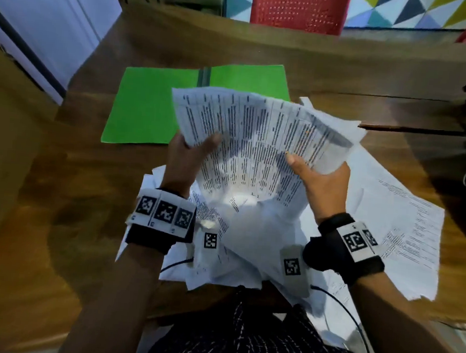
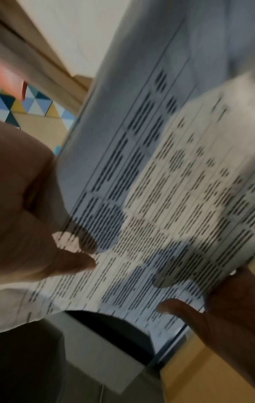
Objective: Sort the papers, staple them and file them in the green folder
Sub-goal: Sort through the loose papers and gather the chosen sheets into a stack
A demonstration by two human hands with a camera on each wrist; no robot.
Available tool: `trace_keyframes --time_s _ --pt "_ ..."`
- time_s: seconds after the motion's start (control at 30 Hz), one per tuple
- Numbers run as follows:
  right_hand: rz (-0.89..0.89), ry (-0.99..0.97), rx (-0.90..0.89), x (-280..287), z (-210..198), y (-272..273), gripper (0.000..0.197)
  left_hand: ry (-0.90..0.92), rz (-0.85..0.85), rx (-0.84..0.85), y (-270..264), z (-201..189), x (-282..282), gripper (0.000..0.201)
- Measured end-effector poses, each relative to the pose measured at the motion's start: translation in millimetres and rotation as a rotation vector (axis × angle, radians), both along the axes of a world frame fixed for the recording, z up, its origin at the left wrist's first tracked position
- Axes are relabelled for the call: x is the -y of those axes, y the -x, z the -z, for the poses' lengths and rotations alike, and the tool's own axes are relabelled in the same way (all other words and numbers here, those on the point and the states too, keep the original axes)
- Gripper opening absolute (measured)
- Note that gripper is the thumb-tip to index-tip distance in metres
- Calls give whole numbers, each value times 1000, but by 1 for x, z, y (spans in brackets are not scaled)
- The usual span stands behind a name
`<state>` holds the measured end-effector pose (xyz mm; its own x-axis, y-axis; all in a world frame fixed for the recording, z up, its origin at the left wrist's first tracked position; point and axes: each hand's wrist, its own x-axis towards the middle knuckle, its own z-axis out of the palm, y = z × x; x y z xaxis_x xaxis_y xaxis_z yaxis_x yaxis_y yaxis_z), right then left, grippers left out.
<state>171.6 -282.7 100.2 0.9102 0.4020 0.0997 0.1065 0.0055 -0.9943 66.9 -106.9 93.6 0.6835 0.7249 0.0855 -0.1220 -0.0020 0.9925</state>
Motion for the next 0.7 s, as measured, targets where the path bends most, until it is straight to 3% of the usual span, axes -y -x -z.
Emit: trace_keyframes --time_s 0.1,0.2,0.27,0.4,0.5,0.57,0.7 --pt "-13 194 -83 -1 30 -1 17 -4 22 -92 -6 14 3 46" --pt "50 376 -10 -5 46 -7 29 -43 -44 -329 -2 35 -3 27" --pt "98 416 34 -6 46 -17 27 -28 -183 -520 7 56 -13 20" --pt "136 553 43 -2 50 -39 27 148 -423 -1189 35 86 -19 75" --pt "152 710 -65 15 76 -51 30 219 -438 -1262 38 87 -10 84" --pt "158 737 -191 28 94 -53 31 206 -324 -1255 27 88 -9 77" --pt "109 689 -407 37 116 -47 20 291 -160 -1034 -6 85 0 70"
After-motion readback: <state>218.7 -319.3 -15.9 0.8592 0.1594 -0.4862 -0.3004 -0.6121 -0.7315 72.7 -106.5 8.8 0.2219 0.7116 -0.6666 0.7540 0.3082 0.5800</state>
